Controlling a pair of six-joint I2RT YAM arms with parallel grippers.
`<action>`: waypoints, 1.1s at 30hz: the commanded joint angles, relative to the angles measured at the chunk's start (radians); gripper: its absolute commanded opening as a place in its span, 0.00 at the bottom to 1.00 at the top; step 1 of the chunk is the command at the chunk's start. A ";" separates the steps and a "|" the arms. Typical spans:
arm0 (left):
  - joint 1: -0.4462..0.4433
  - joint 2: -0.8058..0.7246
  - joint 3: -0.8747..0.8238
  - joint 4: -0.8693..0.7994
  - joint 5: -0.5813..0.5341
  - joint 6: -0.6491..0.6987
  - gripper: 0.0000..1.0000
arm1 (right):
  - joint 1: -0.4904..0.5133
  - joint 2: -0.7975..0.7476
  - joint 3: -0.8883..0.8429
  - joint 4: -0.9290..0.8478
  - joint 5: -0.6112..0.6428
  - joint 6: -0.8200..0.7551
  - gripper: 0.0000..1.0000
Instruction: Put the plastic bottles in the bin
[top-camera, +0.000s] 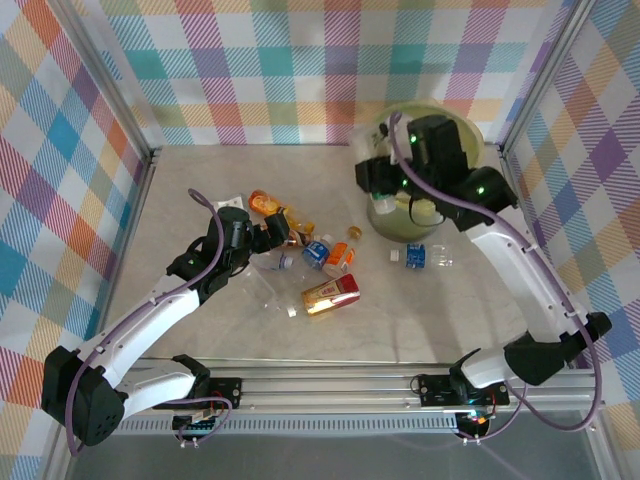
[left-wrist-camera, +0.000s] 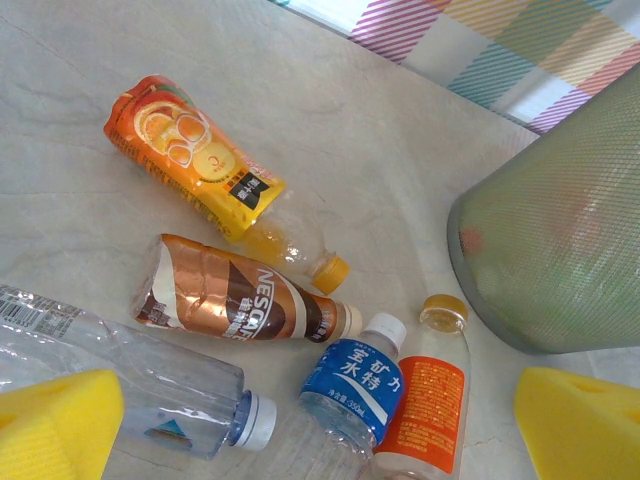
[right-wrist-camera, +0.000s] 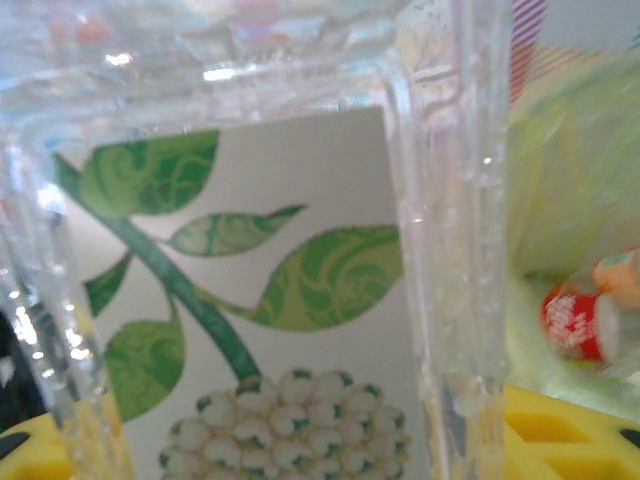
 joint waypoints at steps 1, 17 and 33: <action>0.014 -0.019 -0.012 0.010 0.005 -0.008 1.00 | -0.078 0.067 0.086 -0.012 0.023 0.048 0.27; 0.015 -0.017 -0.002 0.006 0.018 0.001 1.00 | -0.328 0.480 0.482 -0.186 0.062 0.111 0.29; 0.014 -0.017 0.003 -0.006 0.014 -0.002 1.00 | -0.378 0.611 0.388 -0.207 0.039 0.109 0.43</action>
